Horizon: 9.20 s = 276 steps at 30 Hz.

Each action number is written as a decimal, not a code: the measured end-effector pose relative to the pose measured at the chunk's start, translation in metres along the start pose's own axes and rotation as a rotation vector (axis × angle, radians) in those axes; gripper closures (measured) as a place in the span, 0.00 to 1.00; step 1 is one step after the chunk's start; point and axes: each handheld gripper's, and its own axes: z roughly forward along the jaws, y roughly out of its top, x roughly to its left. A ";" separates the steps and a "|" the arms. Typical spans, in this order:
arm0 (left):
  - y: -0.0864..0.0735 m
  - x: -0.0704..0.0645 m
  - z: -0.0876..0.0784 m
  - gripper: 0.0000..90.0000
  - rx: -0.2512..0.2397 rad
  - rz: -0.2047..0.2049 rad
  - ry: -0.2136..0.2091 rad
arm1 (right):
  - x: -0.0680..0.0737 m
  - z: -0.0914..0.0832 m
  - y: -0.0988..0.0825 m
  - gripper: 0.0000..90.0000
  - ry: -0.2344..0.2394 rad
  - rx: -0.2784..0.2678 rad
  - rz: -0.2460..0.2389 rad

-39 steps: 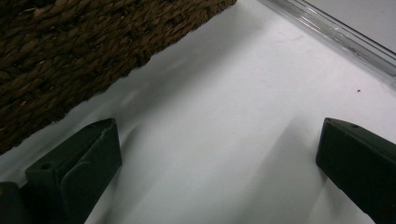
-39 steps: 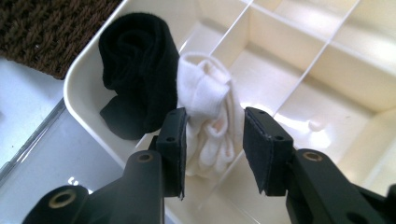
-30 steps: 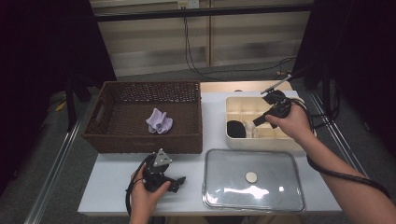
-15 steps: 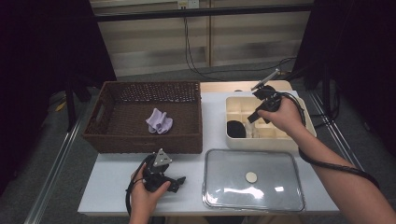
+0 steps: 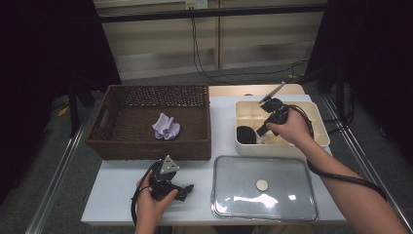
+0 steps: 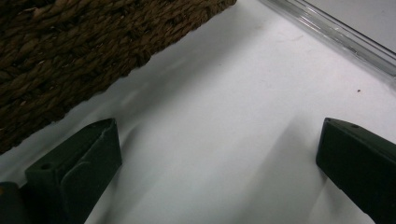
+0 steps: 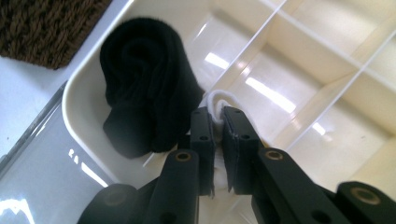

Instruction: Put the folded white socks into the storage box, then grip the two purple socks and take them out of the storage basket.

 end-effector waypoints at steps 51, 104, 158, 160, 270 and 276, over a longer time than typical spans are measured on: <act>0.000 0.000 0.000 0.00 -0.004 -0.001 -0.001 | 0.023 -0.040 -0.041 0.25 0.041 -0.194 -0.100; 0.000 0.000 0.000 0.00 -0.005 -0.002 -0.002 | 0.113 0.055 -0.101 0.08 0.187 -0.231 -0.338; 0.007 0.003 -0.013 0.03 0.036 -0.048 -0.028 | 0.120 0.084 -0.109 0.00 0.050 -0.386 -0.416; 0.009 0.006 -0.017 0.03 0.039 -0.050 -0.020 | 0.120 0.084 -0.110 0.00 0.045 -0.385 -0.411; 0.121 0.164 -0.033 0.26 0.112 -0.362 0.124 | 0.120 0.084 -0.110 0.00 0.047 -0.388 -0.411; 0.121 0.171 -0.028 0.26 0.121 -0.375 0.139 | 0.120 0.084 -0.109 0.00 0.047 -0.388 -0.410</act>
